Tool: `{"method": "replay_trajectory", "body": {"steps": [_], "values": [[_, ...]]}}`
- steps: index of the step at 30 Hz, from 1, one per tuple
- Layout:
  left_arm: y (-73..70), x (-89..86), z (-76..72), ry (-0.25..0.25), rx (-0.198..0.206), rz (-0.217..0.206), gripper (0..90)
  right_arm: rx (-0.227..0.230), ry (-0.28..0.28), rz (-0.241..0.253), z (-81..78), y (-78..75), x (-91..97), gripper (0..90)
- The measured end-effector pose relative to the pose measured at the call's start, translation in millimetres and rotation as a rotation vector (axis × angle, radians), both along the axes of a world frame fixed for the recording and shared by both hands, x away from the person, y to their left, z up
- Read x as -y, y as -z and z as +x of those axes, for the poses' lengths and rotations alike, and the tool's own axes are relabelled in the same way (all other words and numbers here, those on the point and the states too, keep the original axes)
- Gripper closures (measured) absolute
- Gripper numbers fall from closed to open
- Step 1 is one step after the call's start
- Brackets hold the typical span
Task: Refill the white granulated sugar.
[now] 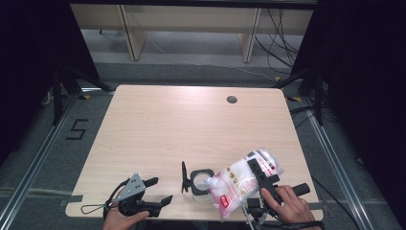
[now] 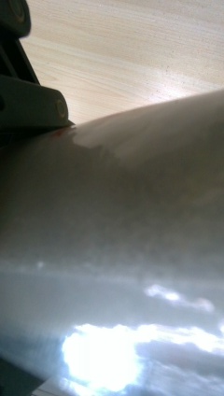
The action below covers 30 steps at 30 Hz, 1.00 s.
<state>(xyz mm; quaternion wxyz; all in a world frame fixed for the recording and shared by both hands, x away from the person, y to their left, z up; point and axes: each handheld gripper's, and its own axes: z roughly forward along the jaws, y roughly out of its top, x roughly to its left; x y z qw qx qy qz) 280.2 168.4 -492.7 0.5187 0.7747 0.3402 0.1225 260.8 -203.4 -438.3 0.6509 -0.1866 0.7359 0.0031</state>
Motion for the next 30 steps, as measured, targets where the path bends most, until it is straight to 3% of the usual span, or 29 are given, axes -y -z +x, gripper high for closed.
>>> {"method": "replay_trajectory", "body": {"steps": [2,12,13,15,16,17,19,20,25,27,30], "values": [[-0.6,0.6,-0.1,0.002,0.005,0.002,17.9,-0.001,0.013,0.018,-0.4,2.4,0.5,41.4],[-0.3,-0.2,1.1,0.001,0.001,-0.004,18.0,0.007,-0.009,0.0,0.3,0.9,-0.9,41.4],[-0.2,-0.2,1.2,0.001,0.0,-0.004,17.9,-0.008,0.007,0.02,-0.4,2.8,-0.2,41.4],[-0.7,-1.2,1.9,0.014,0.011,0.012,17.9,-0.006,0.007,0.019,-0.8,2.7,0.0,41.4],[-0.7,-1.3,1.6,0.011,0.009,0.02,17.9,0.001,-0.007,-0.007,-0.6,0.7,-0.6,41.4],[0.0,0.8,0.6,-0.007,-0.005,-0.007,17.9,0.002,-0.005,-0.004,-0.7,1.3,-0.6,41.4],[-0.3,-0.1,1.0,0.0,-0.003,0.007,18.0,0.0,-0.002,0.012,-1.2,2.5,-0.5,41.4],[0.3,0.3,1.5,0.002,-0.004,0.0,18.0,0.006,-0.01,-0.008,-1.4,1.8,-0.7,41.4],[1.0,0.5,2.0,0.003,-0.006,-0.005,17.9,0.004,-0.01,-0.013,-0.8,0.8,-0.1,41.4],[0.0,-1.0,1.8,-0.002,-0.006,0.011,17.9,-0.007,0.007,0.015,-1.1,3.0,1.5,41.4],[0.7,-1.7,2.7,-0.002,-0.01,0.0,17.9,0.01,-0.019,-0.02,0.6,0.1,0.2,41.4]]}}
